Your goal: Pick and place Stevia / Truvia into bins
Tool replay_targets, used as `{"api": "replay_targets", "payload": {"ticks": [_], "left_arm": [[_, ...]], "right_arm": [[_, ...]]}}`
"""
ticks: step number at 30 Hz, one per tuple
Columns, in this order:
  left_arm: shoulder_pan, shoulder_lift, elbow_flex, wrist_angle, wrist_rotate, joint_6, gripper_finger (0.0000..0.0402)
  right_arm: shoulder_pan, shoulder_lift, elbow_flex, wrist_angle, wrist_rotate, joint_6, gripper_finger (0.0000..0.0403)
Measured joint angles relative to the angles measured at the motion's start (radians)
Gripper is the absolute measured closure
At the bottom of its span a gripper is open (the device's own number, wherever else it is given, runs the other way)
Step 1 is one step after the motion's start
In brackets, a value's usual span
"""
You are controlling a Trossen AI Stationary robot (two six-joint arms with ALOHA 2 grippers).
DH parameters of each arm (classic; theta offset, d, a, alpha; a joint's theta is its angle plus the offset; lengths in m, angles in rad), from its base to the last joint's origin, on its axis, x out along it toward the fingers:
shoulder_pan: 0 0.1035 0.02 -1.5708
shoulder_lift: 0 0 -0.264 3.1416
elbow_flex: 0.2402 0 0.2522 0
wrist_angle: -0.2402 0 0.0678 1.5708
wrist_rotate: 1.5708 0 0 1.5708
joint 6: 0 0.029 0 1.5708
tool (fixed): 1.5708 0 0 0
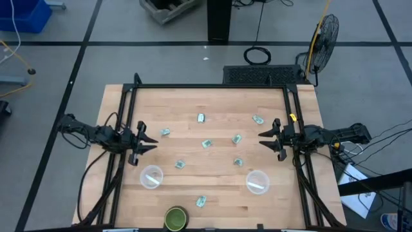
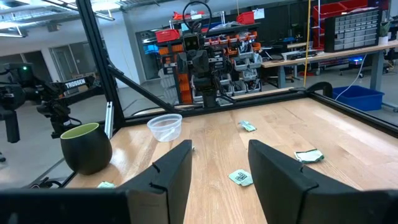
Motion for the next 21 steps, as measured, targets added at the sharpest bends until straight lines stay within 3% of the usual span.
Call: {"api": "replay_targets", "payload": {"ticks": [21], "left_arm": [[0.0, 0.0, 0.0, 0.009, 0.01, -0.013, 0.0311]], "right_arm": [[0.0, 0.0, 0.0, 0.0, 0.0, 0.0, 0.0252]]}}
